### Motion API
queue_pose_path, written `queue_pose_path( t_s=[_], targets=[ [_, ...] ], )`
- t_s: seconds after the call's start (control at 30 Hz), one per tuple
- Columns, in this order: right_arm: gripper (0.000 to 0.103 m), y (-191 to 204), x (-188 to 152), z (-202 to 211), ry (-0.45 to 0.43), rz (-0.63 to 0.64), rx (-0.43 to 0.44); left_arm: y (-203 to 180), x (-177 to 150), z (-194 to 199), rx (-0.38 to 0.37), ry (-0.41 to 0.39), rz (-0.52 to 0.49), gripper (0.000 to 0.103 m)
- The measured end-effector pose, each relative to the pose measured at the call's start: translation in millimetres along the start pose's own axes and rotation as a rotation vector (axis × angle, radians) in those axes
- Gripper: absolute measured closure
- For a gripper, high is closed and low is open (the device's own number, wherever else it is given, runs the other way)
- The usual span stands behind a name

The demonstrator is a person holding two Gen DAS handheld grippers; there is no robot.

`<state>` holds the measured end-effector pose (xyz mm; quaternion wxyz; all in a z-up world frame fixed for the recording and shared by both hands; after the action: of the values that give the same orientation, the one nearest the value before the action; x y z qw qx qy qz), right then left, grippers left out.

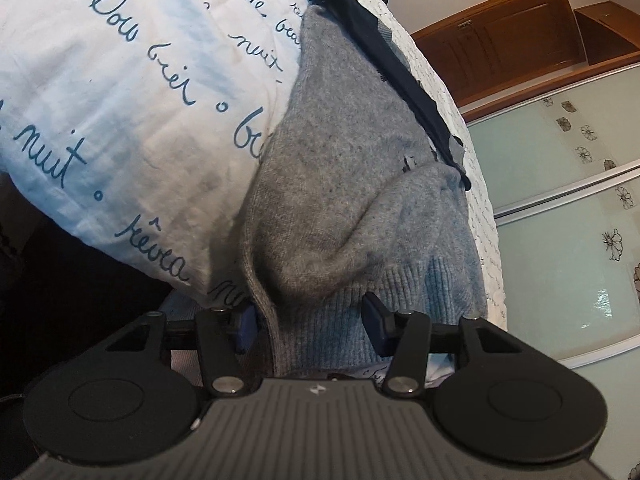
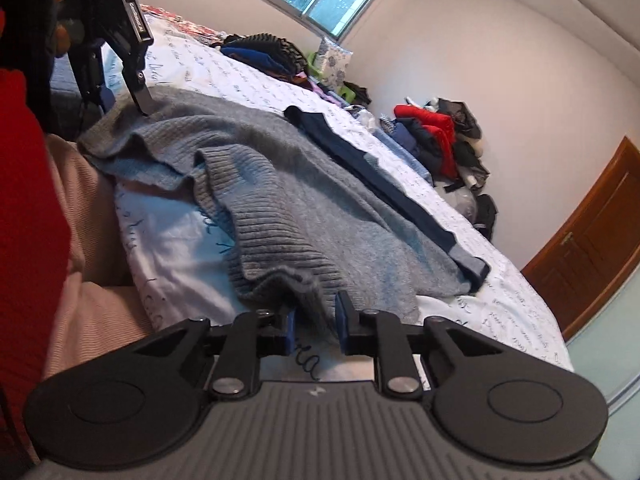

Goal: Fold small clothes
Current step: 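Grasp the ribbed hem with the left tool while the right tool holds it, then lift the hem with both tools and fold it over toward the collar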

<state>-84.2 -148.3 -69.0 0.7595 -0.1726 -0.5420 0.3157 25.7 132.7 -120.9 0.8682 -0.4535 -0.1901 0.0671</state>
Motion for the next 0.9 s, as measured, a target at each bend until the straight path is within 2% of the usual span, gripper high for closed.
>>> queue_pose_path(
  t_s=[0.03, 0.1, 0.17, 0.2, 0.33, 0.47, 0.57, 0.67, 0.77, 0.87, 0.9],
  targets=[
    [0.083, 1, 0, 1, -0.010, 0.013, -0.007, 0, -1, -1, 0.003, 0.002, -0.005, 0.053],
    [0.083, 2, 1, -1, -0.008, 0.006, 0.012, -1, -2, -2, 0.008, 0.010, -0.015, 0.063],
    [0.088, 1, 4, -3, 0.009, -0.023, 0.041, -7, -3, -2, 0.031, 0.022, -0.058, 0.093],
    [0.096, 0, 6, -4, 0.019, -0.043, 0.050, -11, -2, -1, 0.043, 0.026, -0.085, 0.093],
    [0.097, -21, 11, 5, 0.011, -0.212, 0.090, -40, 0, 14, 0.069, -0.034, -0.229, 0.094],
    [0.097, -58, 18, 29, -0.031, -0.401, 0.137, -73, 8, 42, 0.032, -0.113, -0.326, 0.094],
    [0.097, -85, 22, 52, -0.098, -0.516, 0.176, -98, 15, 68, -0.010, -0.179, -0.386, 0.095],
    [0.097, -104, 25, 75, -0.175, -0.590, 0.218, -114, 21, 90, -0.059, -0.229, -0.414, 0.096],
    [0.097, -114, 26, 87, -0.199, -0.610, 0.261, -120, 25, 96, -0.046, -0.260, -0.437, 0.097],
    [0.097, -113, 19, 80, -0.139, -0.609, 0.244, -110, 30, 87, -0.023, -0.222, -0.395, 0.097],
    [0.097, -112, 17, 75, -0.105, -0.588, 0.212, -105, 30, 84, -0.008, -0.211, -0.380, 0.097]
  ],
)
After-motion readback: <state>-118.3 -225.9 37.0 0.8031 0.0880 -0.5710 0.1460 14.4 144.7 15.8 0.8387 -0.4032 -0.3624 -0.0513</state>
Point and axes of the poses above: each gripper's, at about its wrist camera, not at the fingertips, and z roughly against the way its jaws point, y to its left, x to its top, the point moved 3 cm from there along -z, roughly the way its jaws point, and after that the axes turned 8 degrees about -x, right-handed, at the moved point
